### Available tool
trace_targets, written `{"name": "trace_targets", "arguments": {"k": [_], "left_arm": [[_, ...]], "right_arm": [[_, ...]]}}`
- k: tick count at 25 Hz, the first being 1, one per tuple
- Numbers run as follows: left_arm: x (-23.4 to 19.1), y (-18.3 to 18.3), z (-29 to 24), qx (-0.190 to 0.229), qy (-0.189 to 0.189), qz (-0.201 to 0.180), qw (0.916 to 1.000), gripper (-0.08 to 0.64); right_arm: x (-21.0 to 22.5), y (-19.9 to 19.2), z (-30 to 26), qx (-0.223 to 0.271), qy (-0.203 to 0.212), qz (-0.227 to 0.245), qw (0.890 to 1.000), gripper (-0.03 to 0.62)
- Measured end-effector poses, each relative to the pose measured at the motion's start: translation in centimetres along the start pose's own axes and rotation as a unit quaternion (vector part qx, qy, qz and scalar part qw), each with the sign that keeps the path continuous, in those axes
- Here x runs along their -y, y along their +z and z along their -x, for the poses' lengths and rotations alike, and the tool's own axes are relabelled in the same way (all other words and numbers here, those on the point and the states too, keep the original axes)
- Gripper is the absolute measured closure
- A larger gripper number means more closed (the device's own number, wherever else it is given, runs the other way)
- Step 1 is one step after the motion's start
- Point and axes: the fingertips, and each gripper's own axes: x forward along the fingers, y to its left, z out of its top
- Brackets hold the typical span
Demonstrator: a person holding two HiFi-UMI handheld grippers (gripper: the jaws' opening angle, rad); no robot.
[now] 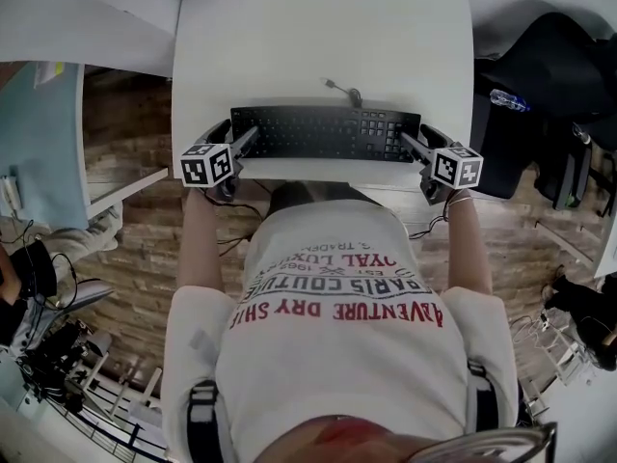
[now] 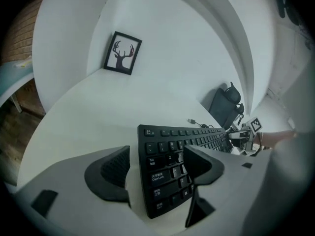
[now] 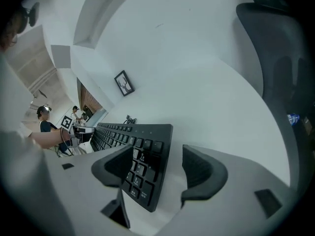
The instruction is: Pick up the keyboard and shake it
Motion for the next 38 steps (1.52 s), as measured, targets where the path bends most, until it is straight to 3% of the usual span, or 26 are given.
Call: {"name": "trace_targets", "arguments": {"k": [8, 13, 18, 24, 32, 38], "left_arm": [[0.9, 0.0, -1.7, -0.029, -0.060, -0.027, 0.9974, 0.227], [0.7, 0.2, -1.6, -0.021, -0.058, -0.020, 0.9979, 0.228], [0.4, -0.1, -1.9, -0.023, -0.064, -0.019, 0.9975, 0.235], [0.4, 0.5, -1.4, 0.011, -0.068, 0.047, 0.9966, 0.268], [1.5, 0.6, -0.3, 0.027, -0.066, 0.014, 0.9973, 0.268], [2.7, 5.9, 2.3, 0.090, -0.072, -0.048, 0.9922, 0.268]], "right_arm": [[0.3, -0.3, -0.9, -0.025, 0.036, -0.007, 0.999, 0.290], [-0.8, -0.6, -1.4, -0.040, 0.041, 0.011, 0.998, 0.318], [-0.8, -0.8, -1.9, -0.034, 0.035, -0.006, 0.999, 0.319], [-1.0, -0.7, -1.6, -0.038, 0.026, -0.007, 0.999, 0.328], [-1.2, 0.1, -0.5, -0.029, 0.012, 0.023, 0.999, 0.331], [-3.2, 4.7, 1.4, 0.029, 0.003, 0.059, 0.998, 0.333]]}}
